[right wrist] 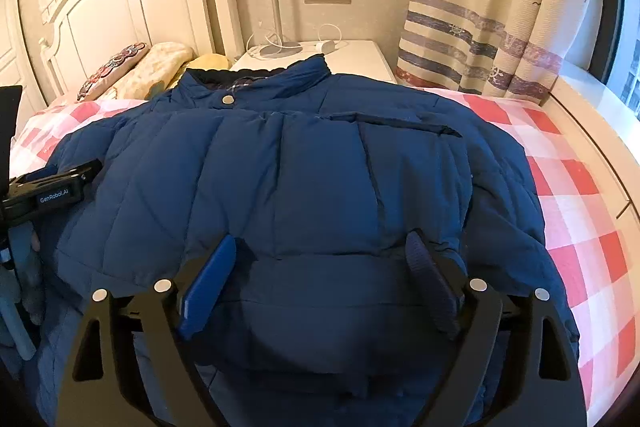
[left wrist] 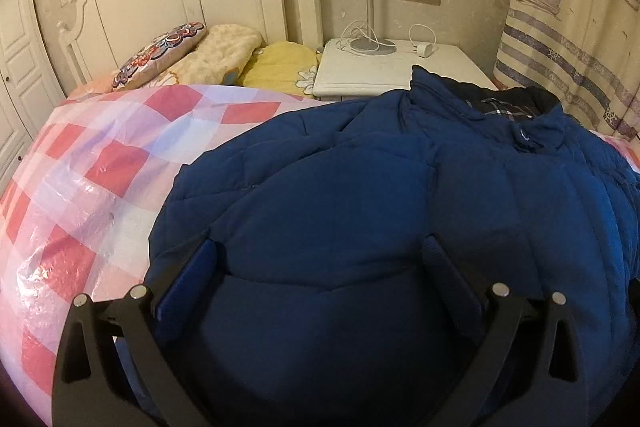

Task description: Fold large clothes

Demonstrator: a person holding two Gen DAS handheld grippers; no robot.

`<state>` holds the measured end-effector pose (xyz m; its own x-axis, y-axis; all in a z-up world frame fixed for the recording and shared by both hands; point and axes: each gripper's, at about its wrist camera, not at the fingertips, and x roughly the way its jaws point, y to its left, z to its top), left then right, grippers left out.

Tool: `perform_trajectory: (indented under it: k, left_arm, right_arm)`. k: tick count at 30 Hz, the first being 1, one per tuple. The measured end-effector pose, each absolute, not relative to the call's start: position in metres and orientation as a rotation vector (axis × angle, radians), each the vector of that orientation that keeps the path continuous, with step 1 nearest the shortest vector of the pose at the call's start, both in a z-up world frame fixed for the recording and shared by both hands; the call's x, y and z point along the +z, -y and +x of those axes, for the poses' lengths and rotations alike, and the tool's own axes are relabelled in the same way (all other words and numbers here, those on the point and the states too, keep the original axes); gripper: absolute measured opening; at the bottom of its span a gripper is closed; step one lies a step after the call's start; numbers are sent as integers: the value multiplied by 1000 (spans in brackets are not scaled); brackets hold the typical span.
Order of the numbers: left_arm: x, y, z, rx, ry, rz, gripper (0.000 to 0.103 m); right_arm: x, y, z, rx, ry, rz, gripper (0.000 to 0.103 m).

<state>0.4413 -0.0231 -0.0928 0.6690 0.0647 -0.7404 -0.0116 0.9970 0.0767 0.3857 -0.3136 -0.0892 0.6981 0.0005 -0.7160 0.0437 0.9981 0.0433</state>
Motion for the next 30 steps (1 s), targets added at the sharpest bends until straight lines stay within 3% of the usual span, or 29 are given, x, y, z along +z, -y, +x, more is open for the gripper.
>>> perform_trajectory:
  k: [9, 13, 19, 25, 30]
  left_arm:
    - [-62, 14, 373, 15, -753, -4, 100]
    - [-62, 6, 327, 18, -791, 3, 100]
    - [-81, -29, 279, 28, -867, -42, 100]
    - [-104, -18, 271, 6, -953, 59, 101]
    - [-92, -11, 244, -23, -915, 88, 100]
  right_arm:
    - [-90, 315, 386, -20, -799, 77, 84]
    - [-84, 319, 380, 62, -810, 121, 92]
    - [-43, 285, 295, 207, -738, 55, 96]
    - [-100, 253, 281, 164, -1002, -89, 98]
    - [-81, 256, 258, 146, -991, -33, 98]
